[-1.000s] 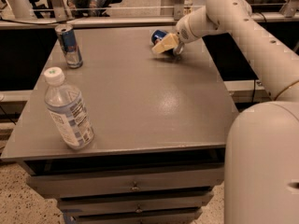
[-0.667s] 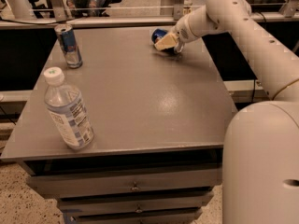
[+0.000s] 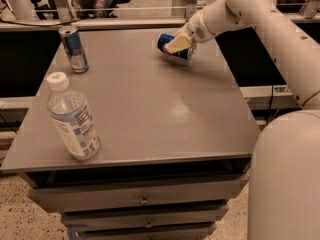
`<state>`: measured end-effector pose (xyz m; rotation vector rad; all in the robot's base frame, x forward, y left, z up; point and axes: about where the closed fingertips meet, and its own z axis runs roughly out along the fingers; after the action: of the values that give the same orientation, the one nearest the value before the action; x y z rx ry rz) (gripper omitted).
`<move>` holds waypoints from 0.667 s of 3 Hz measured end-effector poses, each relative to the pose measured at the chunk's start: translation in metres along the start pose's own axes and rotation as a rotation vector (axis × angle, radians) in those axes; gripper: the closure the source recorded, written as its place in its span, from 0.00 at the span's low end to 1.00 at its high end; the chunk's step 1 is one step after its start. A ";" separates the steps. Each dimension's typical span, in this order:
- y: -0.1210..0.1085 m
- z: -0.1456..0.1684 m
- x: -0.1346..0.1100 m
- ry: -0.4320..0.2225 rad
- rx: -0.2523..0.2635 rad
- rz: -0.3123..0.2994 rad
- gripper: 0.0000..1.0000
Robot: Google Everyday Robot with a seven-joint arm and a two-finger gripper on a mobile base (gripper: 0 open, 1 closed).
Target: Pick pepsi can
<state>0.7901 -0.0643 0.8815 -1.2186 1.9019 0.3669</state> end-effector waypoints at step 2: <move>0.042 -0.055 -0.037 -0.087 -0.144 -0.145 1.00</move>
Offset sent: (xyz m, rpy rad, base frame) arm -0.0897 0.0051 0.1077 0.1328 -0.0814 0.3469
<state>0.7342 -0.0553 0.9361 -1.4030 1.7256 0.4781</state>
